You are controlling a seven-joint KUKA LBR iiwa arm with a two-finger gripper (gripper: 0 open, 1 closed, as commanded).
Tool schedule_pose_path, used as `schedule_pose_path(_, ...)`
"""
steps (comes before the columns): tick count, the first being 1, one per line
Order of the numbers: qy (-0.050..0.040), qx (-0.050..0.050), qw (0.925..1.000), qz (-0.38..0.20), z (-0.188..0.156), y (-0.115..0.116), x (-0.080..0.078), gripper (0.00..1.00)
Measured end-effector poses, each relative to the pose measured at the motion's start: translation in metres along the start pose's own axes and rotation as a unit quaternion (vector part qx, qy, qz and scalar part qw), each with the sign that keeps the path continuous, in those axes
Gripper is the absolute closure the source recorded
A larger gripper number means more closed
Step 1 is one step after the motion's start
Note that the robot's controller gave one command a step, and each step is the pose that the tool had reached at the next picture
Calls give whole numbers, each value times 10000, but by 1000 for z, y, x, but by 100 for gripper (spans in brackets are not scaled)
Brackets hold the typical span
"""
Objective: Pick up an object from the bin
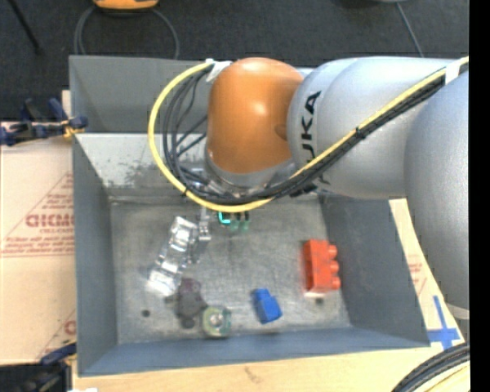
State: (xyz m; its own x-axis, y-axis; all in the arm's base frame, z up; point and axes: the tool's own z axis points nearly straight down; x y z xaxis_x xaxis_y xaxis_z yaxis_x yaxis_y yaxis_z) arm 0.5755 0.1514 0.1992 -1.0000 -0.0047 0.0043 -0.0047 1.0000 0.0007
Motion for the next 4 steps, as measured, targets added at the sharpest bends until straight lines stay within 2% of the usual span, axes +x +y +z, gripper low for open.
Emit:
schedule_pose_path(1,-149,-26,9996,-253,74,-2,-5,0)
schedule_pose_path(2,-123,-8,9983,-574,76,20,32,0)
schedule_pose_path(3,-193,-23,9868,-1608,86,13,41,0)
schedule_pose_path(4,-39,15,9600,-2800,96,-66,67,0)
